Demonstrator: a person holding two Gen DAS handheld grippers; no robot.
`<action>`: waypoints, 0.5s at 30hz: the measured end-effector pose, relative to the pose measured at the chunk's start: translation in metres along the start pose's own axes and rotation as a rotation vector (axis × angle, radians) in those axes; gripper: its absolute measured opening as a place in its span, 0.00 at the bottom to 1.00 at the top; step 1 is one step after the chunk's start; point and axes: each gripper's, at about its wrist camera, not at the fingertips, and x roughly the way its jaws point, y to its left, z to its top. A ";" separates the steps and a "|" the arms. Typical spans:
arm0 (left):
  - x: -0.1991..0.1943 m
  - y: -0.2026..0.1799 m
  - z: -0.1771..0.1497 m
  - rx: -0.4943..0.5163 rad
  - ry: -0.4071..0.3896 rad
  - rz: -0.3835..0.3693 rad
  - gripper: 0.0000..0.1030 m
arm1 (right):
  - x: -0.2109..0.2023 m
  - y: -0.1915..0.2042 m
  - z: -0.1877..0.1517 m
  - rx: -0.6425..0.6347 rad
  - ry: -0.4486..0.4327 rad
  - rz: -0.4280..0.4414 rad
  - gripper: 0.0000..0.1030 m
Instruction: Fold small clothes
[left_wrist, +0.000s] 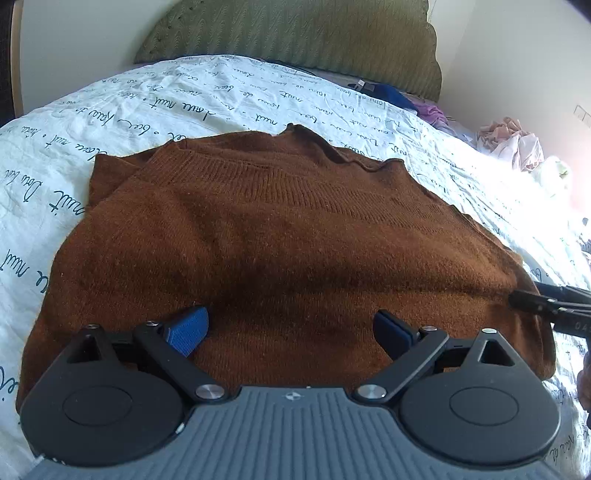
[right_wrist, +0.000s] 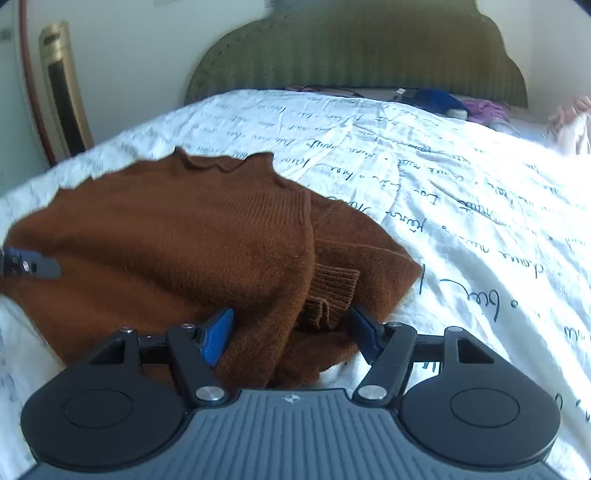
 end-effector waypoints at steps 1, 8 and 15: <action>0.000 -0.003 0.000 0.008 -0.001 0.009 0.93 | -0.005 0.003 0.001 0.003 -0.019 0.002 0.66; -0.001 -0.011 -0.005 0.029 0.004 0.016 0.98 | 0.003 0.025 0.004 -0.016 -0.017 0.042 0.89; -0.006 -0.008 -0.006 0.039 0.017 0.006 0.99 | -0.021 0.025 -0.022 -0.052 0.063 0.054 0.89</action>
